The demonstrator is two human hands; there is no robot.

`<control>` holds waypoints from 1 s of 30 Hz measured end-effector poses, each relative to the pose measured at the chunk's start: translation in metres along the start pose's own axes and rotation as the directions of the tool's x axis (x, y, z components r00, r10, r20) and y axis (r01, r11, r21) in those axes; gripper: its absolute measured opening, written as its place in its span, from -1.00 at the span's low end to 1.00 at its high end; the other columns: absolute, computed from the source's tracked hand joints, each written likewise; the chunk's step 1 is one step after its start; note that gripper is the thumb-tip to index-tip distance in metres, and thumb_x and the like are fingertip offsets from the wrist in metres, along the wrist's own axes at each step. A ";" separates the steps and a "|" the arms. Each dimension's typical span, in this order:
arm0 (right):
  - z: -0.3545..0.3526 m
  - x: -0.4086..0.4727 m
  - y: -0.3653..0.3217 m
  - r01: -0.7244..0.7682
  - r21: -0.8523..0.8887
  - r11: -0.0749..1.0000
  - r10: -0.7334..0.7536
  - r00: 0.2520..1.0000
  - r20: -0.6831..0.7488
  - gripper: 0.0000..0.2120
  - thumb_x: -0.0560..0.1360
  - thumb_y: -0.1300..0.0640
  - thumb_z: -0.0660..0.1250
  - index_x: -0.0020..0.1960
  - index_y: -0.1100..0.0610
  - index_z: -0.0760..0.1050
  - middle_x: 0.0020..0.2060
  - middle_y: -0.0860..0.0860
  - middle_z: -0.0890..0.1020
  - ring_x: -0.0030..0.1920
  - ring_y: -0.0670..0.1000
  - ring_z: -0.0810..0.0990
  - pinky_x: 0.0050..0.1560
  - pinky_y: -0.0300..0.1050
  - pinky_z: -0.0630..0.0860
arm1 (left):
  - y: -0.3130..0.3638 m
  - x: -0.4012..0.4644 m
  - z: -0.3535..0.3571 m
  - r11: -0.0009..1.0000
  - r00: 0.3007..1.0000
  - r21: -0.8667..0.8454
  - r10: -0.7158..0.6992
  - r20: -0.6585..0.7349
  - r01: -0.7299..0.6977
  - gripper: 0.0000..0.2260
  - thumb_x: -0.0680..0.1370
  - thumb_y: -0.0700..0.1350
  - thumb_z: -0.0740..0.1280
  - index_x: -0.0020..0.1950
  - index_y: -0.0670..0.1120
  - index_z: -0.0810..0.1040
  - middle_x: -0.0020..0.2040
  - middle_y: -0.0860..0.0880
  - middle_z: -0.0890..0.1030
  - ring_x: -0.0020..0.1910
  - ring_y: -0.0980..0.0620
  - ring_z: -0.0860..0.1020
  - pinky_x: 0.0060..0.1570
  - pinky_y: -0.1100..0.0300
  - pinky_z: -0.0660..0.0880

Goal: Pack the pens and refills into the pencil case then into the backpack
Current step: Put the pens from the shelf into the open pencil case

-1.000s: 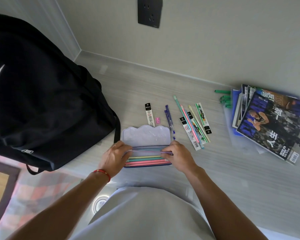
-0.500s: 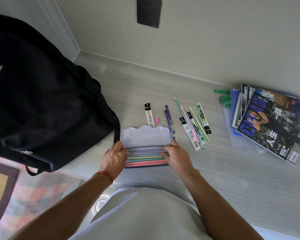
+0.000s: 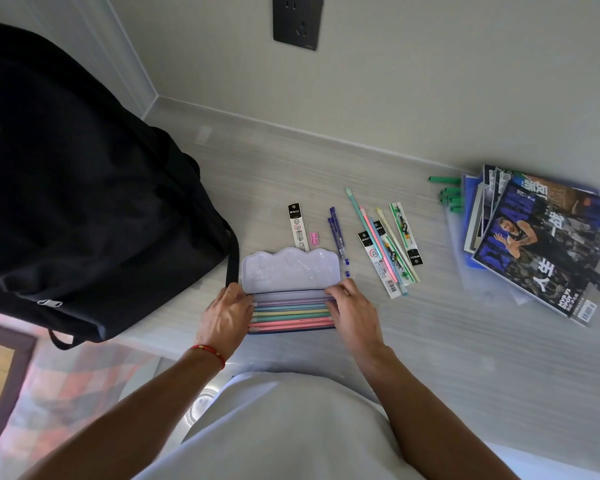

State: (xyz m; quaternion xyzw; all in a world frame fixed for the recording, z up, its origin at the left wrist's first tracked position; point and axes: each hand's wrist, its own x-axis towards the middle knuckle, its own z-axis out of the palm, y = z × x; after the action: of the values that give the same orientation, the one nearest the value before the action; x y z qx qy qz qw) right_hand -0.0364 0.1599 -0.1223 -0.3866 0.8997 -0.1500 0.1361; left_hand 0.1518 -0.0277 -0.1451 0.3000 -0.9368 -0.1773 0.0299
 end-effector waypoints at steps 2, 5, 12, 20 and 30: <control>0.002 -0.002 0.001 -0.004 -0.003 1.000 0.004 1.000 -0.020 -0.87 0.51 0.17 0.44 0.06 0.08 0.61 0.01 0.01 0.54 -0.13 0.07 0.66 -0.22 -0.01 0.62 | 0.000 -0.001 0.000 1.000 1.000 0.008 -0.010 0.005 0.010 -0.76 0.57 -0.05 0.18 -0.09 -0.09 0.62 -0.02 -0.07 0.52 -0.13 -0.12 0.53 -0.23 0.01 0.60; 0.006 -0.003 0.006 0.006 -0.003 1.000 -0.006 1.000 -0.003 -0.88 0.52 0.15 0.44 0.05 0.07 0.64 0.00 0.00 0.51 -0.16 0.05 0.64 -0.20 0.00 0.66 | 0.001 0.000 -0.003 1.000 1.000 0.032 -0.003 0.025 0.002 -0.74 0.55 -0.04 0.16 -0.08 -0.07 0.63 -0.03 -0.06 0.51 -0.13 -0.11 0.52 -0.23 0.00 0.59; -0.003 0.000 0.009 0.028 0.040 0.999 -0.027 1.000 -0.009 -0.92 0.55 0.10 0.41 -0.03 0.09 0.65 -0.04 -0.01 0.52 -0.23 -0.01 0.61 -0.22 -0.17 0.57 | -0.003 -0.001 -0.007 1.000 0.999 -0.013 0.011 0.049 -0.011 -0.71 0.55 -0.01 0.18 -0.10 -0.09 0.66 -0.04 -0.06 0.54 -0.13 -0.10 0.55 -0.22 0.04 0.61; -0.038 0.056 0.060 -0.300 0.018 0.954 0.299 0.944 -0.139 -0.77 0.57 0.10 0.36 0.21 0.11 0.54 0.11 0.15 0.55 0.02 0.26 0.64 -0.10 0.13 0.60 | 0.002 0.000 -0.016 1.000 0.997 -0.024 -0.005 0.082 0.007 -0.82 0.57 -0.04 0.28 0.00 -0.04 0.66 -0.05 -0.04 0.55 -0.12 -0.06 0.56 -0.17 0.08 0.62; -0.039 0.100 0.070 -0.367 -0.124 0.922 0.373 0.927 0.030 -0.72 0.59 0.01 0.36 0.11 0.24 0.59 0.00 0.19 0.67 0.02 0.25 0.67 -0.09 0.01 0.56 | 0.008 -0.007 -0.035 0.998 0.999 -0.054 -0.015 0.042 0.017 -0.69 0.57 0.03 0.13 0.08 -0.03 0.63 -0.03 -0.06 0.54 -0.13 -0.10 0.55 -0.21 0.05 0.58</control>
State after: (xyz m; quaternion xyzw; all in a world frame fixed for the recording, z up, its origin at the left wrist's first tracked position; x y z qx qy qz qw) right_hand -0.1628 0.1392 -0.1252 -0.2209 0.9598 -0.0585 0.1629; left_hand 0.1591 -0.0283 -0.1086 0.3029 -0.9296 -0.2091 0.0169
